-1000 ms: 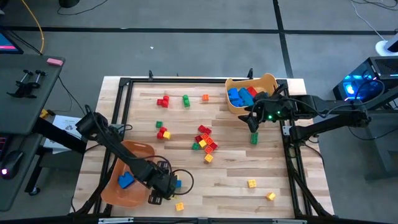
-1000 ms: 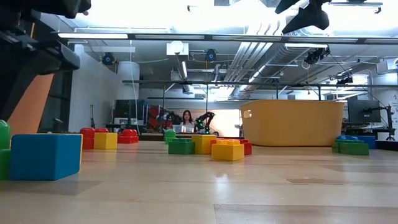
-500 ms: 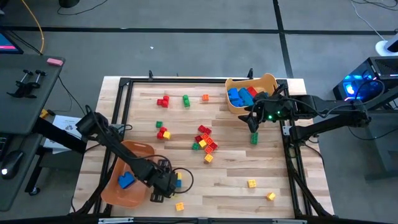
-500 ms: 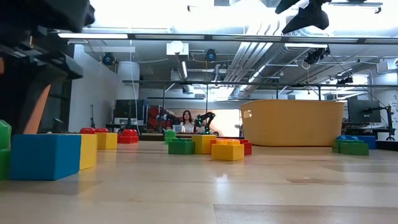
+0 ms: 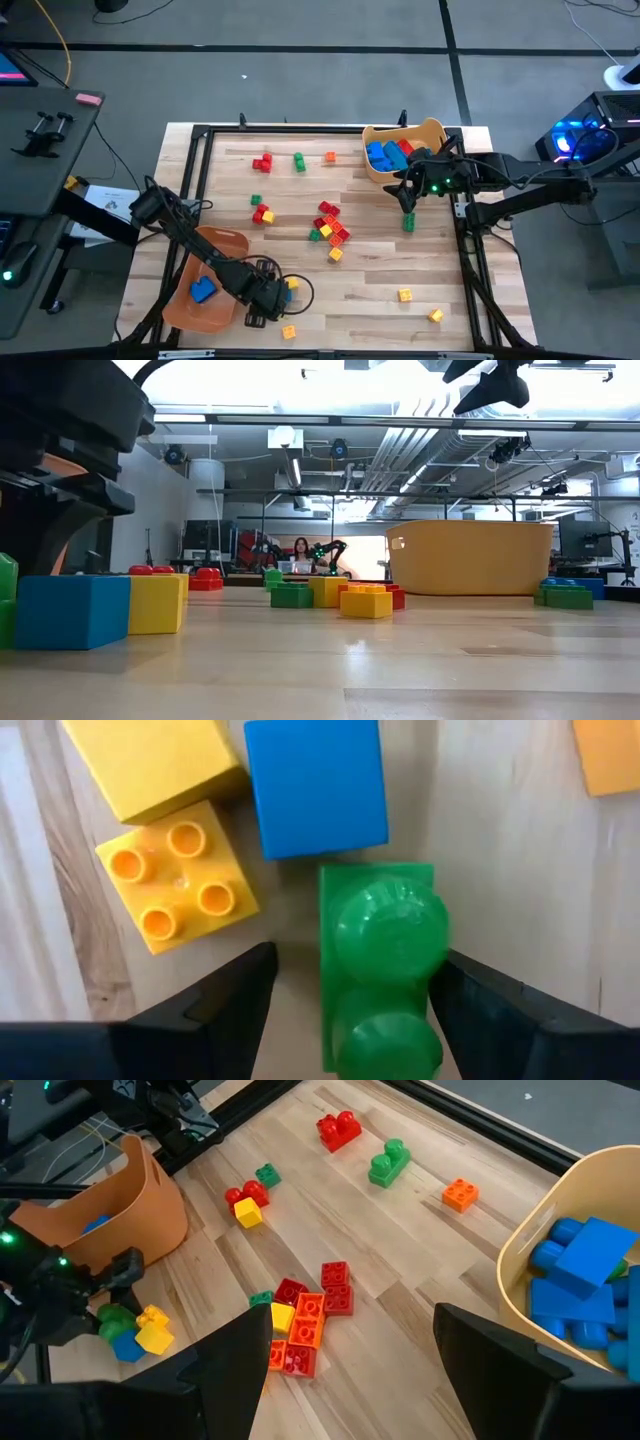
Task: Sort blocks by size
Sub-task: Put the green game piece into the orange bin
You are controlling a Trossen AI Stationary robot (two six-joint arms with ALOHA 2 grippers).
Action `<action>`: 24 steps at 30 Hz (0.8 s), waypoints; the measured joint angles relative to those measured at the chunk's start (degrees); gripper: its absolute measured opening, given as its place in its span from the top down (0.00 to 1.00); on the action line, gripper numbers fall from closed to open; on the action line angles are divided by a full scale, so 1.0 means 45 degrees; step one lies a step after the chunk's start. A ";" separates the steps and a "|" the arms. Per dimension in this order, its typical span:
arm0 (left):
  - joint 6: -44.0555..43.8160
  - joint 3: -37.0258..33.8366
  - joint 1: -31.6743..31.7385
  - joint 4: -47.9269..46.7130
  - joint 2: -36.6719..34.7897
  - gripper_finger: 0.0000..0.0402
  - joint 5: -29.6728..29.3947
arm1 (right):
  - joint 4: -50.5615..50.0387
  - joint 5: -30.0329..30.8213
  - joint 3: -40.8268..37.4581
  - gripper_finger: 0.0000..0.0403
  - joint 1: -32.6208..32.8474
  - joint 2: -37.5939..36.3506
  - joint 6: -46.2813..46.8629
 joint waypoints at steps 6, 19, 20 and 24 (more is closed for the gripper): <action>-0.0197 0.0048 0.0055 -0.0106 0.0066 0.42 -0.0230 | -0.0005 0.0003 0.0000 0.32 0.0000 -0.0003 0.0001; -0.0698 0.0971 0.1190 -0.1061 -0.0170 0.78 -0.0634 | -0.0005 0.0097 0.0000 0.32 0.0000 0.0000 0.0001; -0.0689 0.0971 0.1330 -0.1455 -0.0358 0.78 -0.0864 | -0.0005 0.0097 0.0000 0.32 0.0000 -0.0004 0.0001; -0.0039 0.0974 0.2111 -0.2494 -0.1429 0.78 -0.1971 | 0.0002 0.0097 0.0000 0.32 -0.0003 -0.0003 0.0044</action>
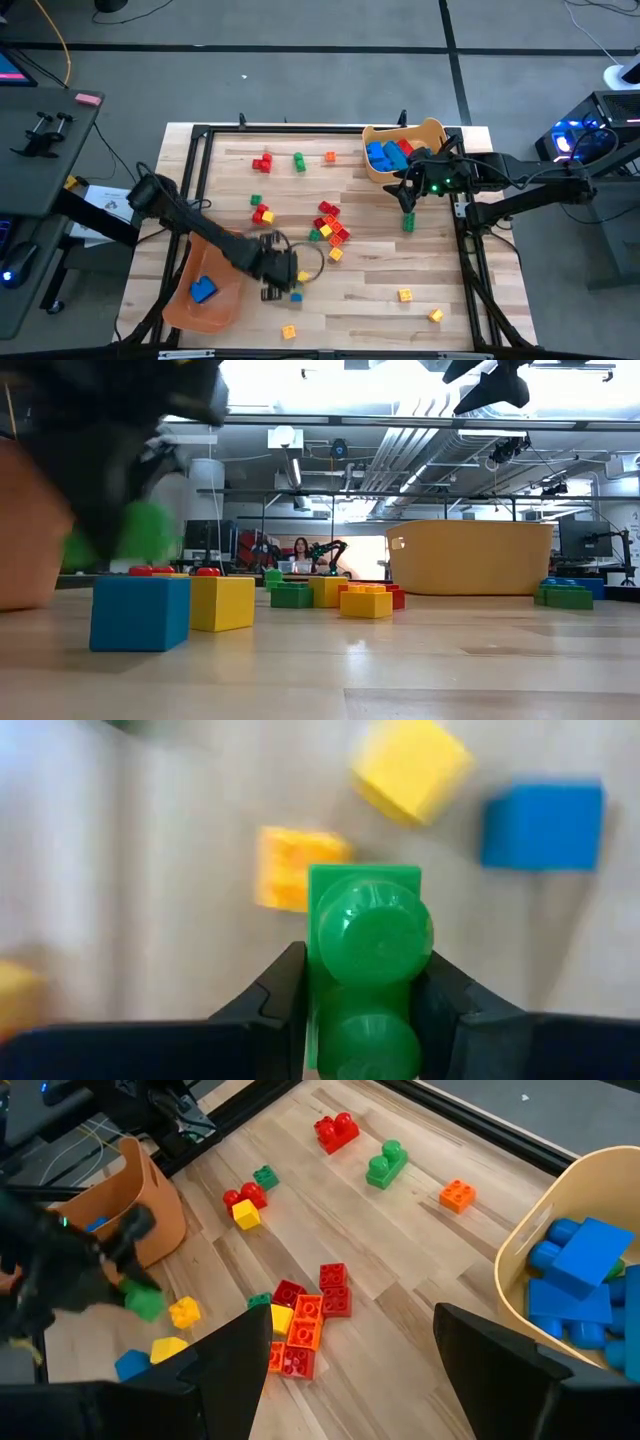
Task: Sort blocks by size
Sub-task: Put the green game piece into the orange bin, then remove the green game piece from the orange bin and put it into the yellow bin
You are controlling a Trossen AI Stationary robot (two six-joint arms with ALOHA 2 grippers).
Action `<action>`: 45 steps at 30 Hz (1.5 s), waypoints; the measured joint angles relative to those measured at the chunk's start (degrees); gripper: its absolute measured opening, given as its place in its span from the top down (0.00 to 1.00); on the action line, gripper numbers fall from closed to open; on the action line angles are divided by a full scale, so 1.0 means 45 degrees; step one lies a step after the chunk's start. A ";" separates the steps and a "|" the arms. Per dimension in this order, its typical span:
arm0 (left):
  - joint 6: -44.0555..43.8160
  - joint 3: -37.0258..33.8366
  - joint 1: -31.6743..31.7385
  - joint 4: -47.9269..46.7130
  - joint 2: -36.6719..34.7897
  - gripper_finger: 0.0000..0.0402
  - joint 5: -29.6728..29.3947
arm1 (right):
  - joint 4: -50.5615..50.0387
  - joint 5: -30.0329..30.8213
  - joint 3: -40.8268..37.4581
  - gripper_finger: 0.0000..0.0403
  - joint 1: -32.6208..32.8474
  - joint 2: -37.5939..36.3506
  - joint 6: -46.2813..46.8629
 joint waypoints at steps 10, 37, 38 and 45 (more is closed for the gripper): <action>0.0156 0.0011 0.3026 -0.1549 -0.4348 0.78 -0.2746 | 0.0226 0.0040 0.0000 0.32 0.0003 -0.0001 -0.0008; -0.9858 0.0021 -0.3470 -0.5819 -0.4871 0.54 0.2753 | 0.0542 0.0568 0.0000 0.32 -0.0002 -0.0002 -0.0282; -0.9971 0.0021 -0.3343 -0.6087 -0.4863 0.51 0.2785 | 0.0545 0.0568 0.0000 0.32 -0.0002 -0.0002 -0.0282; -0.9094 0.0084 -0.1652 -0.6564 -0.5462 0.36 0.3418 | 0.0547 0.0563 0.0000 0.32 -0.0002 -0.0002 0.0000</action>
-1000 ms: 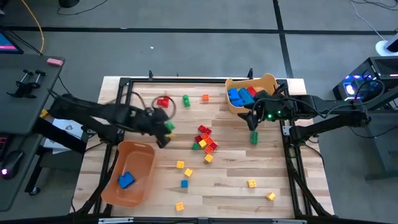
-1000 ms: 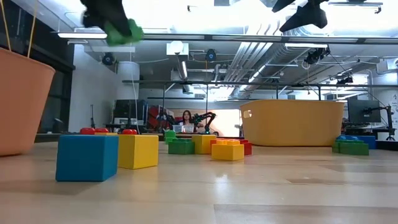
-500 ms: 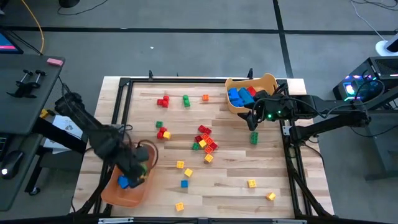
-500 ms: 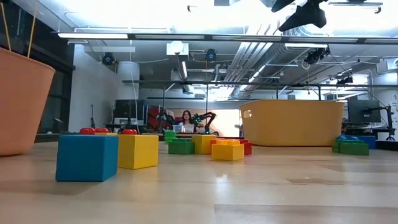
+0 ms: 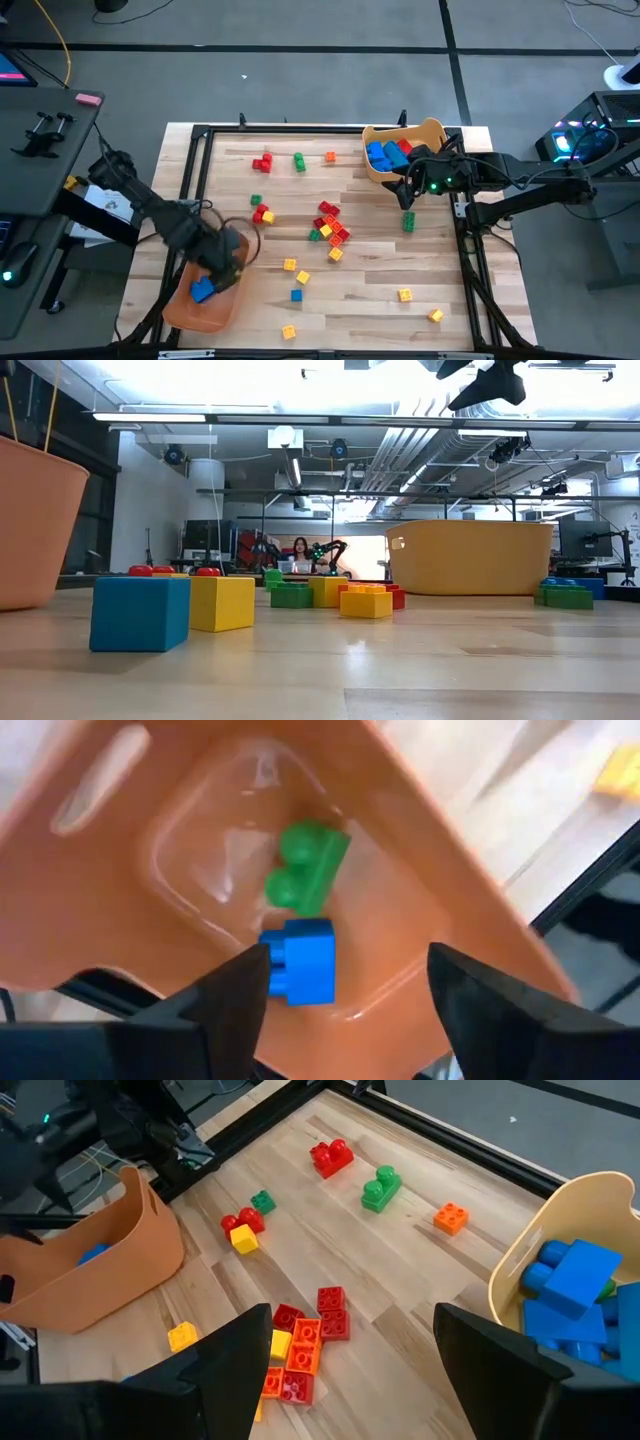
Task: Sort blocks by size
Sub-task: Remove the green game piece from the orange bin and put it into the yellow bin
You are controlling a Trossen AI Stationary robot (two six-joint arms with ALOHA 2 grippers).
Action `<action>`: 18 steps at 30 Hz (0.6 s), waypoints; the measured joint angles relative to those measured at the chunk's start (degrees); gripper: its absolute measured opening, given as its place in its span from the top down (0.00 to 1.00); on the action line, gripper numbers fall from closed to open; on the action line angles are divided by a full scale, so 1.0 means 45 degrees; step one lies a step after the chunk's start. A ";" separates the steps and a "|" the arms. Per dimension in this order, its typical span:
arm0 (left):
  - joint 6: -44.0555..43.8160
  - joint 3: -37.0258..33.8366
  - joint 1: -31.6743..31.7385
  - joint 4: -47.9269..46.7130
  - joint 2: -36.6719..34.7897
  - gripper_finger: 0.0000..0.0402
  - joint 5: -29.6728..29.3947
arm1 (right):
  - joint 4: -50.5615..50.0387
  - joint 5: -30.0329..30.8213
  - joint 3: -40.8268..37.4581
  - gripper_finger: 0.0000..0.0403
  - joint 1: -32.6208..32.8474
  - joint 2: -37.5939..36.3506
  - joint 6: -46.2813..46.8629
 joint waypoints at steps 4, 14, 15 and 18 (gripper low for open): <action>0.0823 0.0587 0.2211 0.0214 -0.0620 0.35 -0.1215 | 0.0000 -0.0005 0.0000 0.32 0.0000 0.0005 0.0058; 0.5080 0.0848 0.7330 0.0624 0.0415 0.39 -0.2317 | 0.0005 -0.0146 0.0000 0.32 0.0005 0.0003 0.0389; 0.5490 0.0845 0.7480 0.0661 0.0542 0.39 -0.2256 | 0.0005 -0.0144 0.0000 0.32 0.0005 0.0002 0.0389; 0.6005 0.0845 0.7660 0.0710 0.0693 0.40 -0.2135 | 0.0005 -0.0141 0.0000 0.32 0.0005 0.0005 0.0389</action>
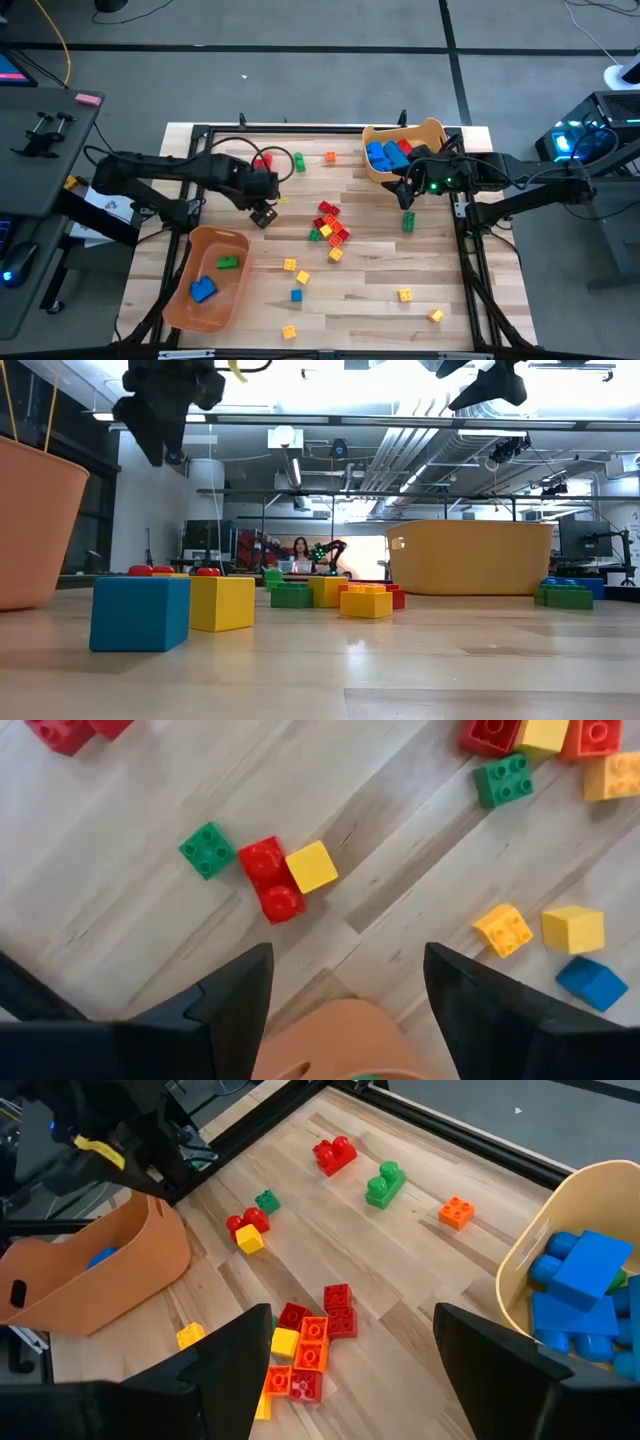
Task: Sort blocks by size
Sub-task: Remove the green game piece from the orange bin and put it into the yellow bin
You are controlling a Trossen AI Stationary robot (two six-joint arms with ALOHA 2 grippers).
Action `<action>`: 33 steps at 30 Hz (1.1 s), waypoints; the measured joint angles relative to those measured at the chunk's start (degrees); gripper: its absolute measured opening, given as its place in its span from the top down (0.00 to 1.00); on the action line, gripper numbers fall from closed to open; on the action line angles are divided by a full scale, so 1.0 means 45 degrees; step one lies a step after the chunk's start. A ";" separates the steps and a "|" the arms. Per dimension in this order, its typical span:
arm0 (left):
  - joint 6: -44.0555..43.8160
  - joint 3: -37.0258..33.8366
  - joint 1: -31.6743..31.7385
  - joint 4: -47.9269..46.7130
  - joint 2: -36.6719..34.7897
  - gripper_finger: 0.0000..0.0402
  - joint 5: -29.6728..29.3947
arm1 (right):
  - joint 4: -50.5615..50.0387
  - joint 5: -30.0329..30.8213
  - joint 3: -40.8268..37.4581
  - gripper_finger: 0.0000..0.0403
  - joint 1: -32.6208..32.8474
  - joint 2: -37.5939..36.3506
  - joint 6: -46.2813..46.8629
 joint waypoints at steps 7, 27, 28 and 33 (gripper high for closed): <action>-0.0186 0.0005 -0.0684 -0.0015 -0.0711 0.40 0.0851 | 0.0000 0.0000 0.0000 0.32 0.0000 0.0000 -0.0073; -0.4210 -0.2830 -1.0921 0.0848 0.0820 0.40 -0.1610 | -0.0006 0.0005 0.0000 0.32 0.0000 0.0000 -0.0335; -0.4110 -0.3074 -1.0827 0.0943 0.1012 0.40 -0.1605 | -0.0005 0.0005 0.0000 0.32 0.0000 -0.0004 -0.0328; -0.4327 -0.4146 -1.0547 0.1069 0.1467 0.40 -0.1624 | -0.0005 0.0006 0.0000 0.32 0.0000 -0.0001 0.0249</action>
